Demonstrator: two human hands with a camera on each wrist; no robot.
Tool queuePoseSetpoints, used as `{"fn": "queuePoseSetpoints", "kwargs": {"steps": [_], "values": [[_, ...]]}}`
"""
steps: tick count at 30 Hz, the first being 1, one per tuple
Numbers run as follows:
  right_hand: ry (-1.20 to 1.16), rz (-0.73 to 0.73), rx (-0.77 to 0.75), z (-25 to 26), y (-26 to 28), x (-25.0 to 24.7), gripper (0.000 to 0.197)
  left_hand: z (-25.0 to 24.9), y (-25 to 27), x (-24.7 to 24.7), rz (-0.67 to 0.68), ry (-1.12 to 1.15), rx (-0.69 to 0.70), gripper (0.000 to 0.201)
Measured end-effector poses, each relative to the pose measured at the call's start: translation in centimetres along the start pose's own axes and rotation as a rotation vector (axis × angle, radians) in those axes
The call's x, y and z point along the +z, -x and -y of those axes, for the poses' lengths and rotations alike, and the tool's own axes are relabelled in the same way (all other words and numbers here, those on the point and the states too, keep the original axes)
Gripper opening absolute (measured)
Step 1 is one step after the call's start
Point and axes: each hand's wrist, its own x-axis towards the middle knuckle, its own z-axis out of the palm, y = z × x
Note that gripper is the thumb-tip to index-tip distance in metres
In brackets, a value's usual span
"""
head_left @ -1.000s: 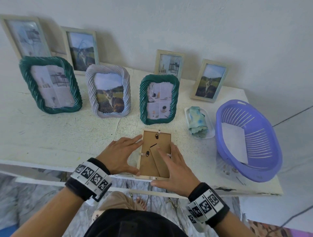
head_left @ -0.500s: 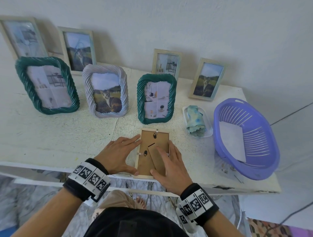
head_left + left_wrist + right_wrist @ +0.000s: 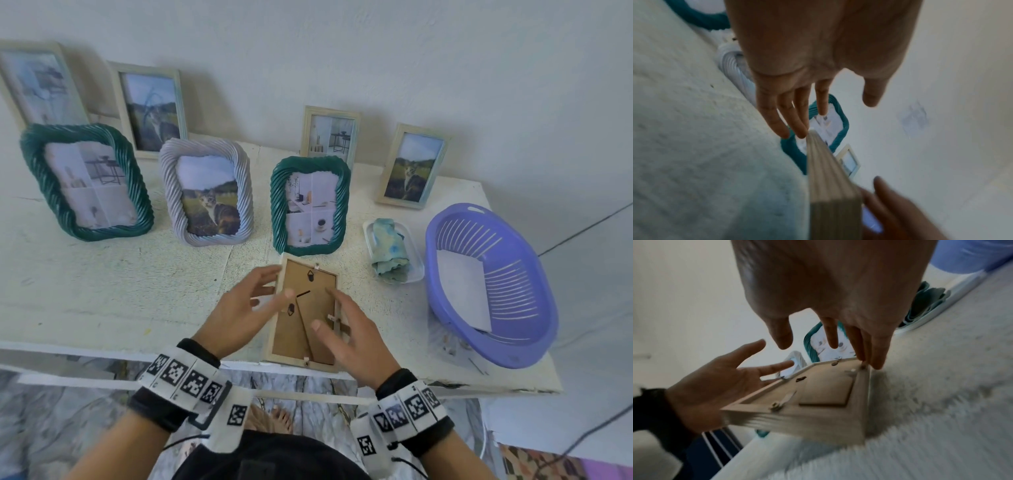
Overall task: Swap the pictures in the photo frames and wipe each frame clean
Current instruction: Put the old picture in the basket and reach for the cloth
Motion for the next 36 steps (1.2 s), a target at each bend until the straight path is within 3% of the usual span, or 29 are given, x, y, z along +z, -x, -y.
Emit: {"fn": "queuePoseSetpoints", "kwargs": {"steps": [3,7,11,13,16,19,22,27,29,34,36], "values": [[-0.203,-0.004,0.044,0.3,-0.2,-1.3,0.062,-2.8,0.0,0.8,-0.123,0.409,-0.058,0.047],[-0.268,-0.14,0.064,0.8,0.2,-3.2,0.051,-5.4,-0.8,2.4,0.025,0.689,-0.095,0.052],[-0.266,-0.277,0.072,1.0,0.9,-5.2,0.035,-5.4,-1.8,4.8,0.131,0.462,-0.036,0.031],[-0.223,-0.31,0.067,0.6,1.2,-5.9,0.022,-4.5,-2.1,5.7,0.12,0.31,-0.003,0.023],[-0.198,-0.33,0.078,-0.3,1.7,-6.6,0.027,-2.6,-2.5,6.5,0.06,0.203,-0.035,0.022],[-0.307,-0.323,0.093,-0.8,1.9,-6.6,0.026,-1.3,-2.7,7.0,0.04,0.227,-0.105,0.031],[-0.492,-0.341,0.128,-0.7,1.9,-6.0,0.029,-1.4,-2.5,7.1,0.069,0.39,-0.15,0.039],[-0.779,-0.318,0.211,0.0,1.2,-4.9,0.027,-2.1,-1.8,5.8,0.06,0.526,-0.026,0.05],[-0.687,-0.301,0.217,0.6,0.5,-5.1,0.024,-2.4,-1.6,5.2,-0.002,0.529,0.027,0.049],[0.11,-0.417,-0.054,1.7,-3.5,-7.3,0.032,-2.7,-1.4,3.6,-0.143,0.465,0.111,0.051],[0.382,-0.458,-0.097,1.9,-6.1,-8.1,0.036,-2.5,-1.3,3.1,-0.159,0.469,0.132,0.05]]}}
